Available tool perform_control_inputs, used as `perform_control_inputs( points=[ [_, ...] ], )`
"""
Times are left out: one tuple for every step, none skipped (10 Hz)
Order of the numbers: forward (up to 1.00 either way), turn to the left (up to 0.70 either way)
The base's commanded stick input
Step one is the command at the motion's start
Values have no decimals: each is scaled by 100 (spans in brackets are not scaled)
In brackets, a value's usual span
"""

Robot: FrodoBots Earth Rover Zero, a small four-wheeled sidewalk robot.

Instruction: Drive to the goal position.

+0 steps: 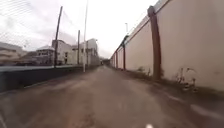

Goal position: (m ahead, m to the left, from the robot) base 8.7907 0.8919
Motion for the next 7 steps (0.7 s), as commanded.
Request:
perform_control_inputs(
  points=[
    [70, 0],
    [70, 0],
    [70, 0],
    [70, 0],
    [70, 0],
    [70, 0],
    [70, 0]
  ],
)
